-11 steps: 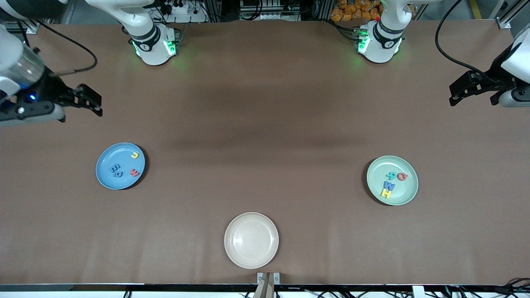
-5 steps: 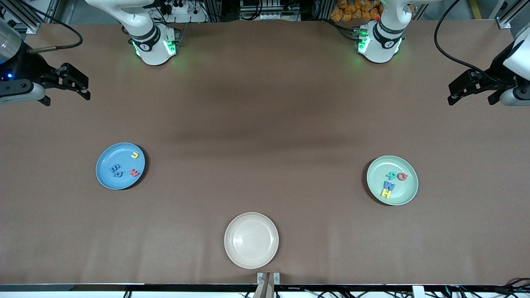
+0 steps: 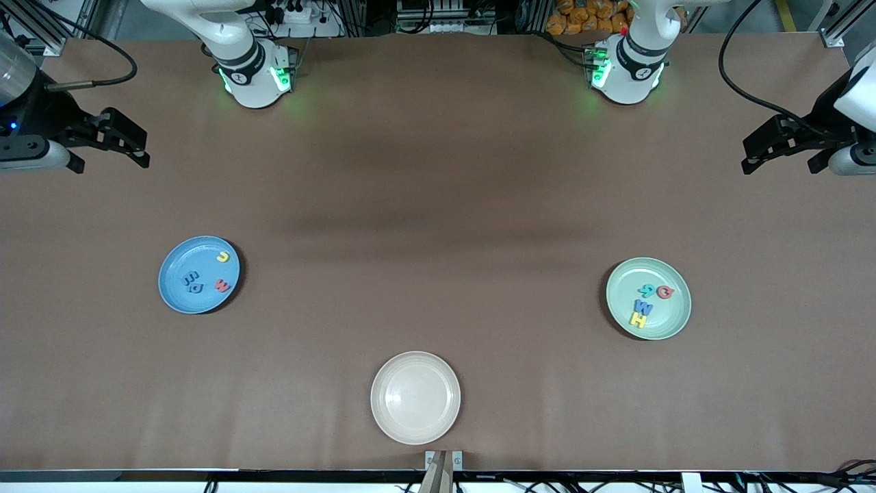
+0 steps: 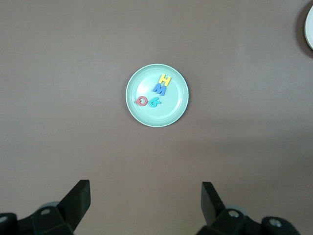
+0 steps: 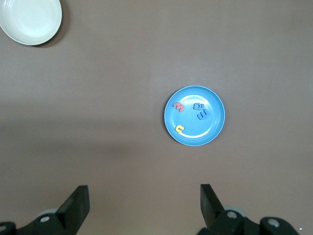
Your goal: Sort upper and lower case letters into plates
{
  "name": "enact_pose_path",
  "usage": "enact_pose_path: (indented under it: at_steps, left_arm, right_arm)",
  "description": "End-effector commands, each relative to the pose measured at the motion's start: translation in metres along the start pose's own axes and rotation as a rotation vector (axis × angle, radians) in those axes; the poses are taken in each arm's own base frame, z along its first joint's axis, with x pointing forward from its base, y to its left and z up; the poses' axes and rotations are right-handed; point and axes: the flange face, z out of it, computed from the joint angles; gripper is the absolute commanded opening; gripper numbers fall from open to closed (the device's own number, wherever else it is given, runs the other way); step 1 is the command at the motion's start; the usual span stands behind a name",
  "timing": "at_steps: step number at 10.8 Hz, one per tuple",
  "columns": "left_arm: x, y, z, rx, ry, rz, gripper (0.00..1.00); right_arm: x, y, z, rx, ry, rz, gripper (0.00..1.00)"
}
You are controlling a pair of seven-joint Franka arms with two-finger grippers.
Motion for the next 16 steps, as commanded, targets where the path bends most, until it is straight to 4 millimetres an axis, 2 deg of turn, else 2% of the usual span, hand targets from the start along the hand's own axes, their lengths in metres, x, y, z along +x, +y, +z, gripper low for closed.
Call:
enact_pose_path:
  at_steps: [1, 3, 7, 16]
  left_arm:
    - [-0.003, -0.002, -0.002, -0.010, 0.000, -0.001, 1.00]
    - [-0.002, -0.001, 0.002, -0.011, -0.008, -0.001, 1.00]
    - [0.001, -0.003, 0.013, -0.011, -0.029, -0.003, 1.00]
    - [0.004, -0.011, 0.022, -0.005, -0.049, -0.013, 1.00]
  right_arm:
    - [0.003, 0.006, -0.005, -0.019, -0.004, 0.032, 1.00]
    - [0.004, 0.011, -0.004, -0.019, -0.006, 0.041, 1.00]
    - [0.003, 0.011, -0.003, -0.020, -0.015, 0.041, 1.00]
    - [0.004, 0.012, 0.003, -0.017, -0.027, 0.044, 1.00]
